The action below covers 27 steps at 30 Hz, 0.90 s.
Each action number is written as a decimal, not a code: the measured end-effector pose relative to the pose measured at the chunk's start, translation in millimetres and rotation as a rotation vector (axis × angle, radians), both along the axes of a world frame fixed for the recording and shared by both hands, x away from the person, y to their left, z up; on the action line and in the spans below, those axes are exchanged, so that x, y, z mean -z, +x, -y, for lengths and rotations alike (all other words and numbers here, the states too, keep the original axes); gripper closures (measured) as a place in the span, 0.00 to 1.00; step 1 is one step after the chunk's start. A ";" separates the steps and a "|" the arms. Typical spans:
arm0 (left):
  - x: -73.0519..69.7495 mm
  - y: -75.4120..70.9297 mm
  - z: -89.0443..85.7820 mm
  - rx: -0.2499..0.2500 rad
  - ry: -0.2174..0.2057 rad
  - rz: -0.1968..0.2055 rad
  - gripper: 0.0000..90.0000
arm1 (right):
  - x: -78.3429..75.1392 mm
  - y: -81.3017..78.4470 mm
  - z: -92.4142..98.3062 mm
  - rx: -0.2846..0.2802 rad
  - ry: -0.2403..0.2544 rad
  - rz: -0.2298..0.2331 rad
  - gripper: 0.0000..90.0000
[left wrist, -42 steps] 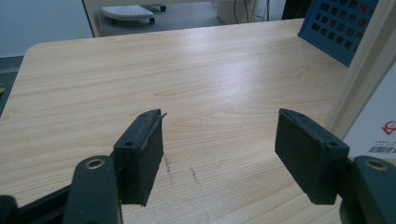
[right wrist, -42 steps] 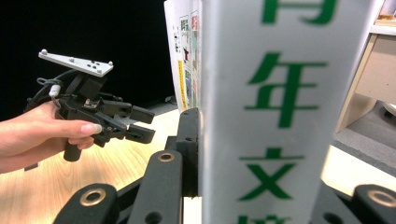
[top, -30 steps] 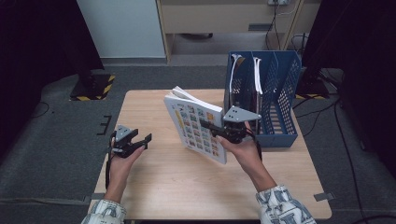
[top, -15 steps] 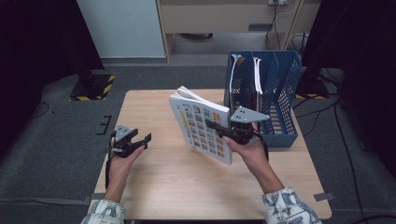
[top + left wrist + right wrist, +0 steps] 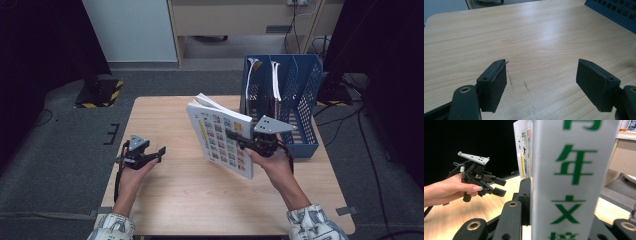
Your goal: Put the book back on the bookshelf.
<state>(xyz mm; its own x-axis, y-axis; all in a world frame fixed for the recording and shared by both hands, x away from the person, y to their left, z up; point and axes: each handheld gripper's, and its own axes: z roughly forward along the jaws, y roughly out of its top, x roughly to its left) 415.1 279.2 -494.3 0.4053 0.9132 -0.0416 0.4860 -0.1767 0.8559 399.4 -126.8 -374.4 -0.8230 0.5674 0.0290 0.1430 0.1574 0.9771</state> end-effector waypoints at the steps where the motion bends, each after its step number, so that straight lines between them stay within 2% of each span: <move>1: 0.4 0.1 1.3 0.006 0.007 0.000 0.27 | 0.2 -0.2 0.9 0.003 0.002 0.000 0.82; 8: 1.2 0.2 2.4 0.014 0.014 -0.005 0.27 | -0.8 -3.2 8.2 0.006 0.007 -0.002 0.82; 27: 3.2 1.1 3.1 0.022 0.020 -0.016 0.26 | -10.1 -18.6 44.4 0.036 0.019 0.008 0.82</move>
<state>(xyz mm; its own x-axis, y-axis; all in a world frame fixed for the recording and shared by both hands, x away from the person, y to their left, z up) 416.3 276.1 -497.5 0.4248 0.9048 -0.0297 0.4950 -0.2046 0.8444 380.9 -171.2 -364.3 -0.8022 0.5962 0.0336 0.1403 0.1335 0.9811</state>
